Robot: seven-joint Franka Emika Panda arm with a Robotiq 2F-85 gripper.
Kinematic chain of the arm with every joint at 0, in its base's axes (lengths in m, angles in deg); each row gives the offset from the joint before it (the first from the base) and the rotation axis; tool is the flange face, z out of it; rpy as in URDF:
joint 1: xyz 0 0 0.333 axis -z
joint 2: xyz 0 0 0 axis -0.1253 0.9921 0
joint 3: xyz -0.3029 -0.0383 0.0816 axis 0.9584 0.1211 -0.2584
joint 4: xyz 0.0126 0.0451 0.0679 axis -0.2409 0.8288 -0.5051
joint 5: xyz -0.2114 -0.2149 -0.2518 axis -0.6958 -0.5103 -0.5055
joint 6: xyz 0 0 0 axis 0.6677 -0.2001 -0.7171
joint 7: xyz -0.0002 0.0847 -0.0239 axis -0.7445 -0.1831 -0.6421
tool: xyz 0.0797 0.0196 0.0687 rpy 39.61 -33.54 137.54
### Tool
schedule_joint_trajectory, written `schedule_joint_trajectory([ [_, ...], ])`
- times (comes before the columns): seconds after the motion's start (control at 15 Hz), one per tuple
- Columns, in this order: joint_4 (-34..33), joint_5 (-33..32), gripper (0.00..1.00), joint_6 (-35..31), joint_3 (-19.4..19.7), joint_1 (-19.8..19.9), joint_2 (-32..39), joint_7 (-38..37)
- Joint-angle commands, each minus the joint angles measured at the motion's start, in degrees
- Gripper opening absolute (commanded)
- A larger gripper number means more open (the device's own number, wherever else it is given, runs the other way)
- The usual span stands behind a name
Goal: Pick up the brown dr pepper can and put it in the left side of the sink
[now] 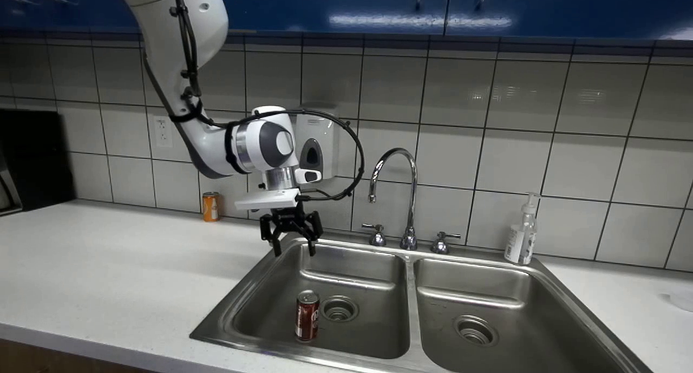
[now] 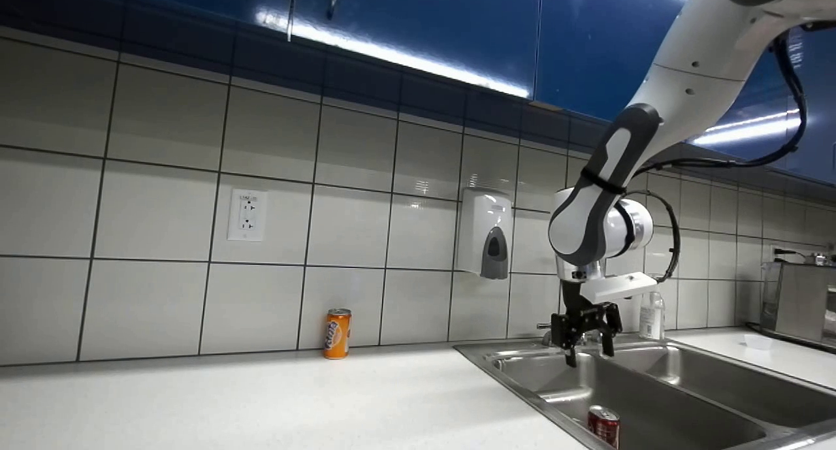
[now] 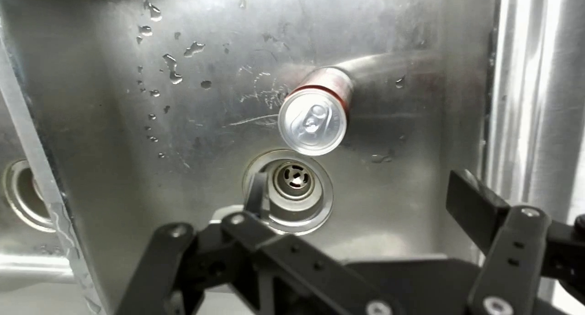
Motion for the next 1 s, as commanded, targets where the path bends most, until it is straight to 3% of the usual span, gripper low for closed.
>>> schedule_joint_trajectory([
  [0.0,5.9,-0.1,1.00,0.8,-2.6,-1.2,-6.0,1.6],
  [0.6,11.3,0.1,1.00,3.1,-9.3,-6.8,-12.1,-0.3],
  [0.93,13.6,-0.9,1.00,5.8,-11.1,-8.3,-16.3,-4.8],
])
